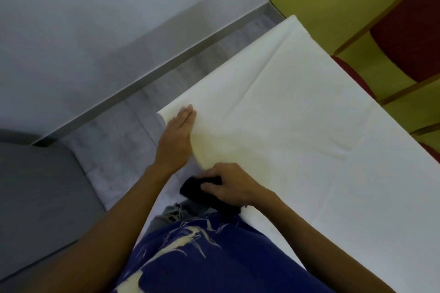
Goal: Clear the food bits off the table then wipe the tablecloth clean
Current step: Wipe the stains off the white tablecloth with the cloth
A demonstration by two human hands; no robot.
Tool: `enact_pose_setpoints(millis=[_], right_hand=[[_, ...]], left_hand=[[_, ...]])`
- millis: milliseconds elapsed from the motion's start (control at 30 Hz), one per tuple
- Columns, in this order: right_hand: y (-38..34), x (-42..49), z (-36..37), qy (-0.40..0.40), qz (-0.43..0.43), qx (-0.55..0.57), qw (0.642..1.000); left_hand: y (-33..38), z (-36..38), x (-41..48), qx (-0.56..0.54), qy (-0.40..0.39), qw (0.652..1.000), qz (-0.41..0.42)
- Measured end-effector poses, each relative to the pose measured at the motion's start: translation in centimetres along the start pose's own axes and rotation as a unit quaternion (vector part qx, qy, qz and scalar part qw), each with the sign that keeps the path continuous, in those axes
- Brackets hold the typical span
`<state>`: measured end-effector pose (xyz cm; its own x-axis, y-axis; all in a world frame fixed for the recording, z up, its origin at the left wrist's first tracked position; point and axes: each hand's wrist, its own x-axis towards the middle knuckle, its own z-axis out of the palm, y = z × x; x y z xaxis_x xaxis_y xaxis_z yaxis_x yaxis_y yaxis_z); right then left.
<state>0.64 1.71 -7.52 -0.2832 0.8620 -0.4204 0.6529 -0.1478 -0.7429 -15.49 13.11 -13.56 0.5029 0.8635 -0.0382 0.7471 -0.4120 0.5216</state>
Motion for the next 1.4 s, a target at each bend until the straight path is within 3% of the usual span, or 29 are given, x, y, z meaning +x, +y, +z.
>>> enact_pose_setpoints(millis=[33,67,133,200,267,400,533,633,700,733,767,833,933,1000,1100,1233,1333,1400], right_hand=[[-0.1,-0.7,-0.5,-0.019,0.005,0.067,0.998],[0.3,-1.1,-1.5,0.023,0.021,0.138,0.990],[2.0,-0.8,-4.6,0.228,0.095,0.249,0.936],[4.0,0.1,-8.0,0.413,0.171,0.238,0.862],[5.1,1.2,-9.7,0.462,0.232,0.173,0.838],[5.0,3.2,-6.7,0.398,0.266,0.032,0.877],[1.3,3.0,1.0,0.307,0.155,-0.014,0.939],[-1.3,1.0,2.9,0.114,0.028,-0.041,0.992],[-1.8,-0.6,1.8,-0.021,-0.015,-0.063,0.998],[-1.8,-1.3,0.7,-0.043,-0.007,-0.055,0.998],[-1.4,-1.8,-0.4,-0.025,0.015,-0.034,0.999],[0.1,-2.5,-3.5,0.088,0.070,-0.006,0.994],[3.2,-1.9,-7.9,0.273,0.166,-0.005,0.947],[4.6,-0.4,-8.4,0.303,0.208,0.014,0.930],[3.8,0.9,-3.7,0.266,0.196,-0.034,0.943],[-0.4,0.0,4.7,0.116,0.073,-0.080,0.987],[-0.7,-1.4,4.6,-0.020,0.004,-0.042,0.999],[0.0,-2.6,2.5,-0.021,0.015,-0.007,1.000]], left_hand=[[-0.3,-0.3,0.0,-0.009,-0.002,1.000,0.007],[-0.6,-0.5,0.0,-0.017,-0.006,1.000,0.014],[-1.0,-0.7,0.0,-0.032,-0.009,0.999,0.019],[-1.1,-0.6,-0.1,-0.054,0.001,0.999,0.006],[-0.9,-0.4,-0.3,-0.074,0.001,0.997,-0.016],[-1.0,-0.4,-0.6,-0.082,-0.018,0.996,-0.023],[-1.6,-0.7,-0.2,-0.093,-0.024,0.995,-0.019],[-1.4,-0.9,-0.3,-0.086,-0.019,0.996,-0.011],[-1.3,-0.8,-0.5,-0.078,-0.020,0.997,-0.007],[-1.2,-0.8,-0.5,-0.075,-0.023,0.997,-0.008],[-1.1,-0.9,-0.5,-0.074,-0.027,0.997,-0.011],[-0.8,-1.1,-0.2,-0.079,-0.032,0.996,-0.025],[0.2,-1.1,-0.2,-0.084,-0.026,0.995,-0.049],[0.9,-1.0,-0.2,-0.094,-0.015,0.994,-0.062],[1.9,-0.6,-0.2,-0.124,0.015,0.988,-0.089],[3.8,0.0,1.3,-0.133,0.045,0.988,-0.061],[5.2,0.9,2.6,-0.116,0.037,0.992,-0.028],[5.9,1.6,3.0,-0.102,0.029,0.994,-0.019]])
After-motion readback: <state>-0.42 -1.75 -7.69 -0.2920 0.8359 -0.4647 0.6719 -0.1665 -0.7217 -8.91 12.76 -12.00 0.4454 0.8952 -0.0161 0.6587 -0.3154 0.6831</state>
